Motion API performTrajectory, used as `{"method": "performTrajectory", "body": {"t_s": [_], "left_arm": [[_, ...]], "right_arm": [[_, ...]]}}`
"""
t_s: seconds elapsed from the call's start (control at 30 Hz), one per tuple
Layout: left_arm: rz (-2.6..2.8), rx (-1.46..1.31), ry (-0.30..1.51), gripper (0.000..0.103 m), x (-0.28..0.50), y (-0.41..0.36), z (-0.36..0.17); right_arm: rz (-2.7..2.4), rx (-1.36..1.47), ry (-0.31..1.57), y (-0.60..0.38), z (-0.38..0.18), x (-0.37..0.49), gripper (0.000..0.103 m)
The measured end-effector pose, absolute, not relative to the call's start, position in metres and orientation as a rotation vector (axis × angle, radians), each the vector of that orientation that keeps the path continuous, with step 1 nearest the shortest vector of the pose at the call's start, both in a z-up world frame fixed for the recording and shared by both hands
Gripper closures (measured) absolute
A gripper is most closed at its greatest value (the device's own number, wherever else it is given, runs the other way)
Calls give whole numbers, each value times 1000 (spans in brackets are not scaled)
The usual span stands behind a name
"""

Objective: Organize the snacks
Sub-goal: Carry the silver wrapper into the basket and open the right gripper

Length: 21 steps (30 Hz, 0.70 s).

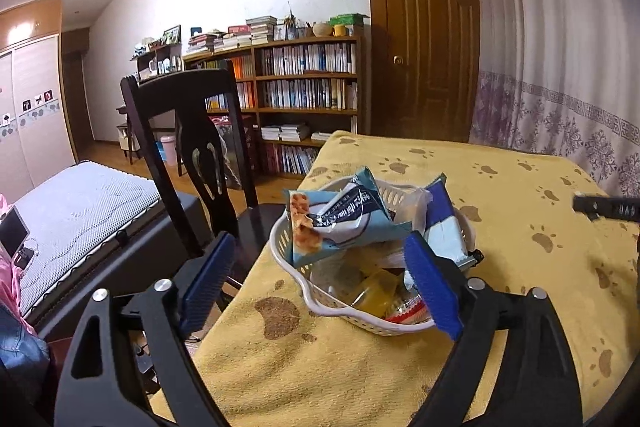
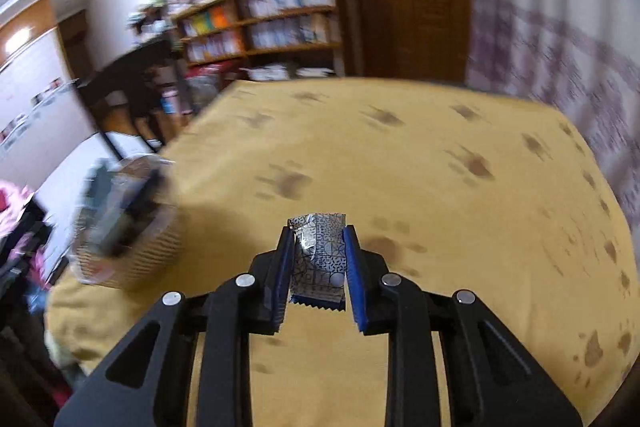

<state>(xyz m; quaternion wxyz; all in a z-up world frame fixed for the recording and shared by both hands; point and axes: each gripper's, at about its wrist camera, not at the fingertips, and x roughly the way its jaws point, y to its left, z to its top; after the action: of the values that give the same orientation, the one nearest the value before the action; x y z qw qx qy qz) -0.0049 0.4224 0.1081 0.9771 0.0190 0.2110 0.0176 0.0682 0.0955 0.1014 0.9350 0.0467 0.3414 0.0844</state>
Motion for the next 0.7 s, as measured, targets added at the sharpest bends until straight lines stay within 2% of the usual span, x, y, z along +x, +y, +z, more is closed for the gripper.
{"method": "performTrajectory", "body": {"t_s": [0.3, 0.7], "left_arm": [[30, 48, 408, 13, -9, 423, 109], [104, -12, 415, 10, -5, 457, 104]], "right_arm": [[393, 2, 646, 200, 145, 70, 78], [495, -49, 686, 271, 145, 85, 78]]}}
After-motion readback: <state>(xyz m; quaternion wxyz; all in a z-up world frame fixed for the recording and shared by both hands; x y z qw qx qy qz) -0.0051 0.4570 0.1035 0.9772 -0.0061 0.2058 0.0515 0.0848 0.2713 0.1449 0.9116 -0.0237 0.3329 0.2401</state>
